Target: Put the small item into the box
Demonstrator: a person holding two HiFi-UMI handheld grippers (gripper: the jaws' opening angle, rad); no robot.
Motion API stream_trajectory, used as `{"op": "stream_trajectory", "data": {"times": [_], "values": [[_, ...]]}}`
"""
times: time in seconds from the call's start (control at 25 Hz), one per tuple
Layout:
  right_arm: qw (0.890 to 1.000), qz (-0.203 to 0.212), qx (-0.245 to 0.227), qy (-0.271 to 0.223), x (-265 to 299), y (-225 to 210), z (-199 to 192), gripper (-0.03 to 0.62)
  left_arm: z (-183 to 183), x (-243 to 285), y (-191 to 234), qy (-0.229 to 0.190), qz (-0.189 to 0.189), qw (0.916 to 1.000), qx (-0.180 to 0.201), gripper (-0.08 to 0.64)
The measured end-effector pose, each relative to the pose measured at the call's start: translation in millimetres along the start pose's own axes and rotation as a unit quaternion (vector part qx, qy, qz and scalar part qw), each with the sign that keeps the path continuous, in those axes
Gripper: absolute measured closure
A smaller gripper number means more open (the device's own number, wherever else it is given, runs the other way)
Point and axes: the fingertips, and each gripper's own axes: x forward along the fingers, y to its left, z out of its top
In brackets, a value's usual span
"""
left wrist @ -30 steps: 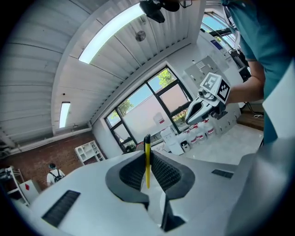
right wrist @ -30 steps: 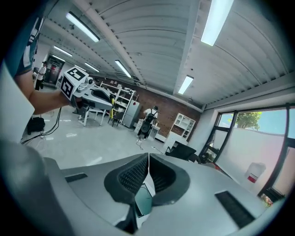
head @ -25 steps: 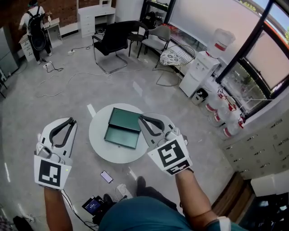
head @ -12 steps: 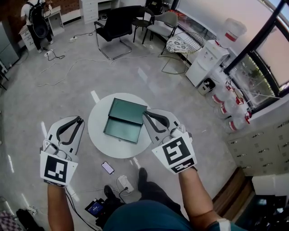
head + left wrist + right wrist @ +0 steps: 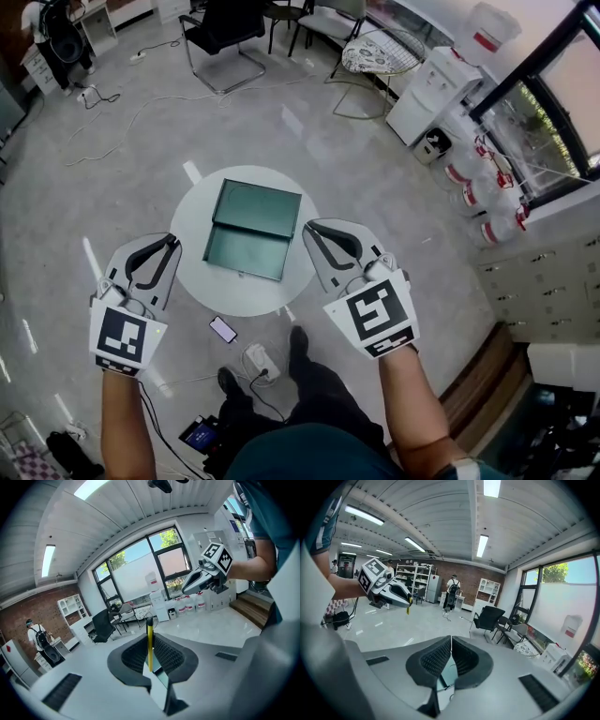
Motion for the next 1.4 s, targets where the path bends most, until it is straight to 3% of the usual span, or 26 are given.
{"op": "stream_trajectory", "data": {"times": [0.64, 0.88, 1.4], "values": [[0.998, 0.0, 0.035, 0.055, 79.7, -35.0, -146.5, 0.554, -119.7, 161.5, -48.0, 0.051, -0.064, 0.9959, -0.038, 0.508], [0.996, 0.011, 0.037, 0.075, 90.9, -41.9, -217.9, 0.555, -166.1, 217.8, -93.1, 0.07, -0.079, 0.9924, -0.062, 0.508], [0.992, 0.026, 0.048, 0.11, 131.4, -40.9, -290.7, 0.555, -243.6, 281.0, -118.7, 0.116, -0.1, 0.9843, -0.087, 0.506]]}}
